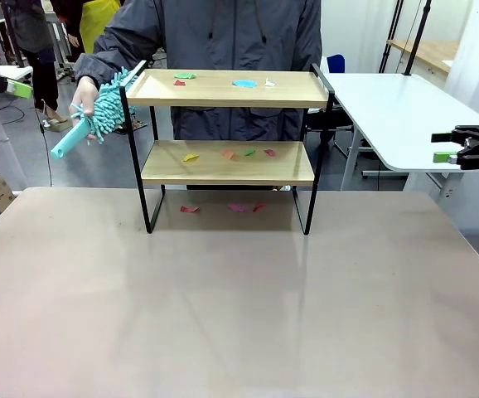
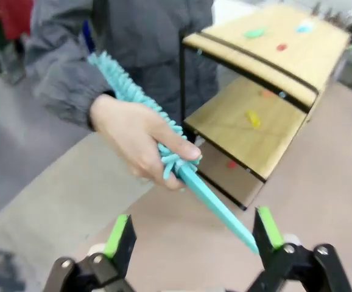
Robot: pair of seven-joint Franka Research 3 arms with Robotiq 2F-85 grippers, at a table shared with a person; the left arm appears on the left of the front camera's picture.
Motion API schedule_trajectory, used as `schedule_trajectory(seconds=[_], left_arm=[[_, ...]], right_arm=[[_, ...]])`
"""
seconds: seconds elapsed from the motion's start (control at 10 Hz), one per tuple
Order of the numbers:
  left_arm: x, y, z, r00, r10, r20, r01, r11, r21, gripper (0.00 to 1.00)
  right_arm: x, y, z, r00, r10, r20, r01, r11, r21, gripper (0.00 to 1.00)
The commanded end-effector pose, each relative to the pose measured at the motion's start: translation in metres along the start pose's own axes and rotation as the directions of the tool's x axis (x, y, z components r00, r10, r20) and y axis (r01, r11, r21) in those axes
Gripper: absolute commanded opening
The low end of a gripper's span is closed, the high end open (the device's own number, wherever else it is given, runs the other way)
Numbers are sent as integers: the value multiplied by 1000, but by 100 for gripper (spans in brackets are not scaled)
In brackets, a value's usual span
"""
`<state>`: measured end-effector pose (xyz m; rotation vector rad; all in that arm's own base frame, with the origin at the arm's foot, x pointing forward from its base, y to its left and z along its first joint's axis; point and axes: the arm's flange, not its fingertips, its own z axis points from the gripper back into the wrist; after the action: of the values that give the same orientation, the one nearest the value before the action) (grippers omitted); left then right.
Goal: Clean the shelf.
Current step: Pick up the Duster handed by the human.
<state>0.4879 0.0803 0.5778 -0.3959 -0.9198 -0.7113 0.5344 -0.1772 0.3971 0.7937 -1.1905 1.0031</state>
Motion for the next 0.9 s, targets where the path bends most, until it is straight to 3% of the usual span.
schedule_trajectory(seconds=[0.0,0.2,0.3,0.4,0.6,0.8], left_arm=[[9,-34,-8,981,114,-158,-100,991,90,100],[11,-55,-18,958,114,-264,-74,985,157,100],[8,-63,-26,957,160,-244,-113,974,195,100],[14,-47,-14,977,80,-196,-49,987,156,100],[14,-47,-14,977,80,-196,-49,987,156,100],[16,-74,-33,962,188,-196,-148,968,200,100]], right_arm=[[2,0,-2,1000,5,0,-5,1000,1,100],[2,0,-2,1000,5,0,-5,1000,1,100],[2,0,-2,1000,5,0,-5,1000,1,100],[2,0,-2,1000,5,0,-5,1000,1,100],[2,0,-2,1000,5,0,-5,1000,1,100],[2,0,-2,1000,5,0,-5,1000,1,100]])
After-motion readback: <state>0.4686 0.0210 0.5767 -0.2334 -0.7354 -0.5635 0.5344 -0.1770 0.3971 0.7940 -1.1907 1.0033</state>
